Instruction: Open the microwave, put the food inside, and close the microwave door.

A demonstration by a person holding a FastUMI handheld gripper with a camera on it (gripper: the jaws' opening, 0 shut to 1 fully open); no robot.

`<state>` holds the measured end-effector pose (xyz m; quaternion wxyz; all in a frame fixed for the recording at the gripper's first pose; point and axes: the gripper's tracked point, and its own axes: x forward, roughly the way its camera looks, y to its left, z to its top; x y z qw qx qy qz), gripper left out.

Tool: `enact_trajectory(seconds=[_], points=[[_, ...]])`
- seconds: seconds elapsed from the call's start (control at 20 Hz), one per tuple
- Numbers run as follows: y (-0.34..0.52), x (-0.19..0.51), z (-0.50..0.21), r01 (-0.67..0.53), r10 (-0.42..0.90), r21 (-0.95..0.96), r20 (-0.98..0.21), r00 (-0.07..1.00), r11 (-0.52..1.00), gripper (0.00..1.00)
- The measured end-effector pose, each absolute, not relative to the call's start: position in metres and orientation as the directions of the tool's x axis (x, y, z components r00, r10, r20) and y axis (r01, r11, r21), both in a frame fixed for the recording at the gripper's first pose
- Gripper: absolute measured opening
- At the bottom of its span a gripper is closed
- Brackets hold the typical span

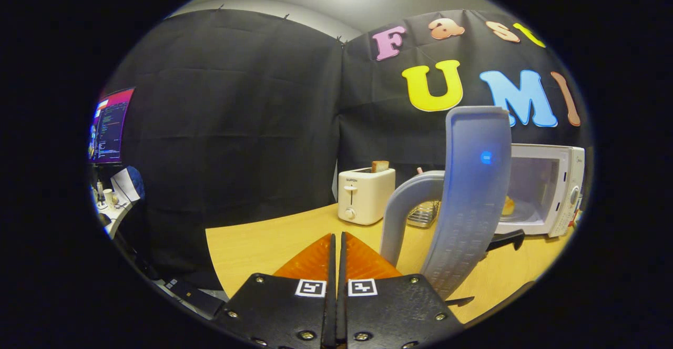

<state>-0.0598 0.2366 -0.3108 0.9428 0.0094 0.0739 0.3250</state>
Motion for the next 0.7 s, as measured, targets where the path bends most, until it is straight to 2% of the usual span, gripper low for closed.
enact_trajectory(seconds=[0.3,0.7], points=[[0.180,-0.053,-0.315,-0.530,0.531,0.048,-0.142,0.835,0.847,0.01],[0.072,0.010,-0.320,-0.260,0.269,0.079,-0.155,0.951,0.962,0.01]])
